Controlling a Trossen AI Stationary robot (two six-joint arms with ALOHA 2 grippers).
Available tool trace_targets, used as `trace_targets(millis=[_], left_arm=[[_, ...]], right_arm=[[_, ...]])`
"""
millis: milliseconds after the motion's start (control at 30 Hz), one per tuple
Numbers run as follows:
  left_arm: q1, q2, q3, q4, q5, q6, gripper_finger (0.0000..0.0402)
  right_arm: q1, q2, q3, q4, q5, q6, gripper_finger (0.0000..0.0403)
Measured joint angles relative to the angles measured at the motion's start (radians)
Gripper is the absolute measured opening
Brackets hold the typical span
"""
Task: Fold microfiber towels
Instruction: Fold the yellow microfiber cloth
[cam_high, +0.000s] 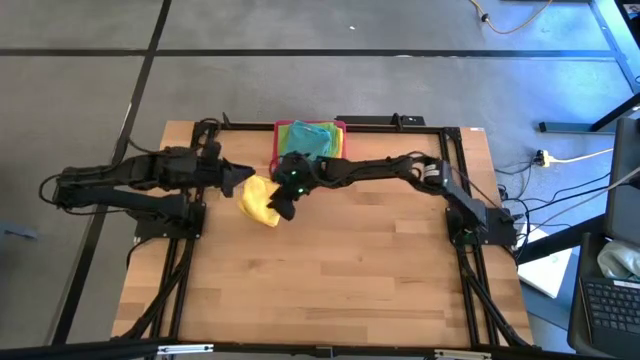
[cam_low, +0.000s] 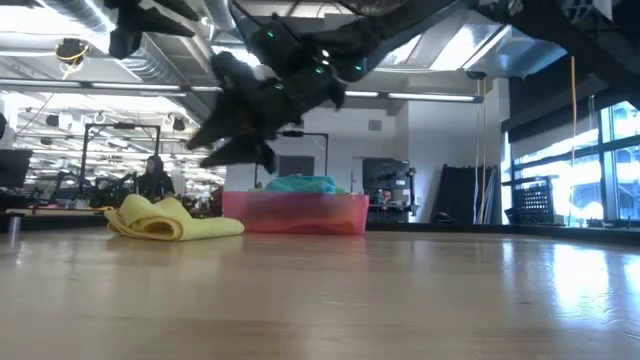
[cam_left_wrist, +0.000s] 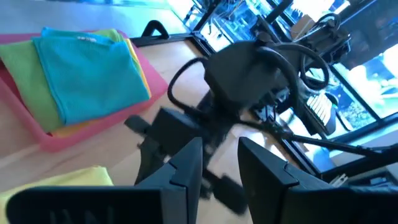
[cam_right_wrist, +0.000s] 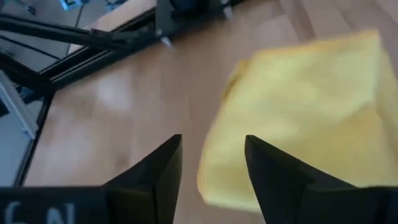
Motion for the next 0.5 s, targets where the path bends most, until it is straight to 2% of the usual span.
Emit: trace_targets(millis=[267, 500], left_arm=[[-0.046, -0.004, 0.0, 0.032, 0.002, 0.009, 0.0095], [-0.067, -0.003, -0.001, 0.06, -0.044, 0.008, 0.0095]], right_arm=[[0.027, 0.126, 0.212, -0.12, 0.095, -0.142, 0.0176], [0.026, 0.184, 0.238, -0.243, 0.094, -0.093, 0.0176]])
